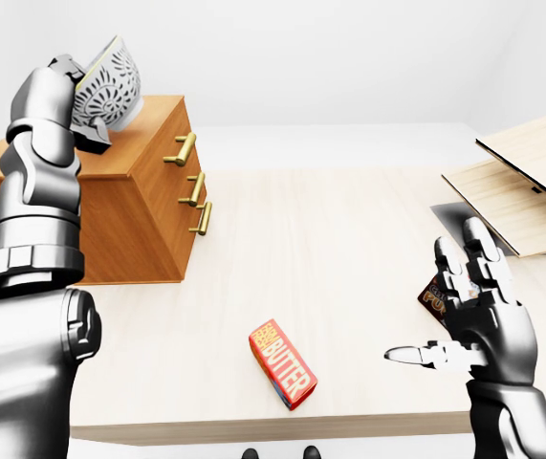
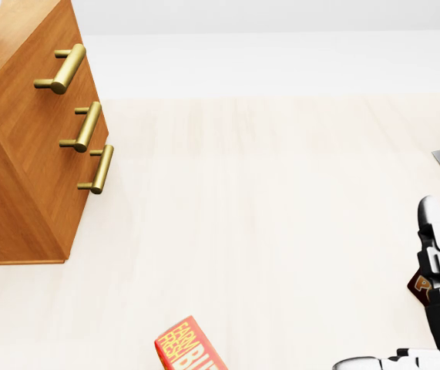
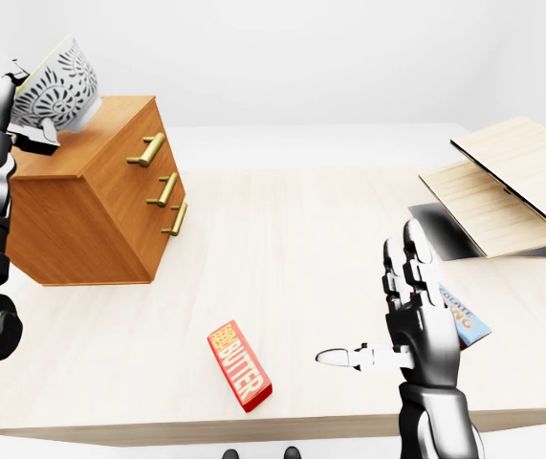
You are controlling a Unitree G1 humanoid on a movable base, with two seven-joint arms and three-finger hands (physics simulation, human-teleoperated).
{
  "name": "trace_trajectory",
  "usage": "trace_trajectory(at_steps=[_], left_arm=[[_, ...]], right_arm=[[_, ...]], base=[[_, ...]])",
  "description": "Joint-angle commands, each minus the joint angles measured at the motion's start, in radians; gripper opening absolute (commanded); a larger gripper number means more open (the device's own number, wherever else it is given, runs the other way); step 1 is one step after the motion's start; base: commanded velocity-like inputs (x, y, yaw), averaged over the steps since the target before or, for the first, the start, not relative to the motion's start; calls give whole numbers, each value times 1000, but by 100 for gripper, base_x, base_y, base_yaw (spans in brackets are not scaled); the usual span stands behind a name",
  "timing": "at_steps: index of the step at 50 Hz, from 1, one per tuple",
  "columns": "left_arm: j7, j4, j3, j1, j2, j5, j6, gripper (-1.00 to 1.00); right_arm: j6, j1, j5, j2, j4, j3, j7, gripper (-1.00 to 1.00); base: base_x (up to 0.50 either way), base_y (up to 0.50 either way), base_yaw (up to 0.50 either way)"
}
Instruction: Close the top drawer of the cabinet and put the bowl on top of it.
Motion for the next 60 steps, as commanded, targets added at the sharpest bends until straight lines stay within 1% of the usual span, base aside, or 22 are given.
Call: trace_trajectory(at_steps=[1,3,10,20,24,34,35,36,60], left_arm=[[102,143,-10,-38,-7,7,0,-100],[118,165,-15,-38,-12,7,0,-100],[136,192,-24,-34,-18,6,0,-100],[147,226,-24,-25,-22,-6,0,-100],[139,218,-24,-23,-19,-8,0,-100],[132,226,-27,-22,-26,-7,0,-100],[133,227,-30,-21,-29,-5,0,48],[128,228,-32,-22,-30,-3,0,100],[115,216,-28,-22,-23,3,0,100]], right_arm=[[0,1,0,-2,3,2,-3,100],[0,-3,0,-3,7,0,-4,100],[0,-3,4,-4,4,-3,-4,100],[0,-1,0,-2,-3,1,-5,100],[0,-2,-3,-3,0,4,-5,100],[0,2,3,-2,-8,0,-4,100],[0,-1,4,-3,-6,-2,-4,100],[0,-2,4,-3,-6,-3,-4,100],[0,2,0,1,-10,2,-1,100]], base=[[0,0,0],[0,0,0],[0,0,0],[0,0,0],[0,0,0],[0,0,0],[0,0,0],[0,0,0],[0,0,0]])
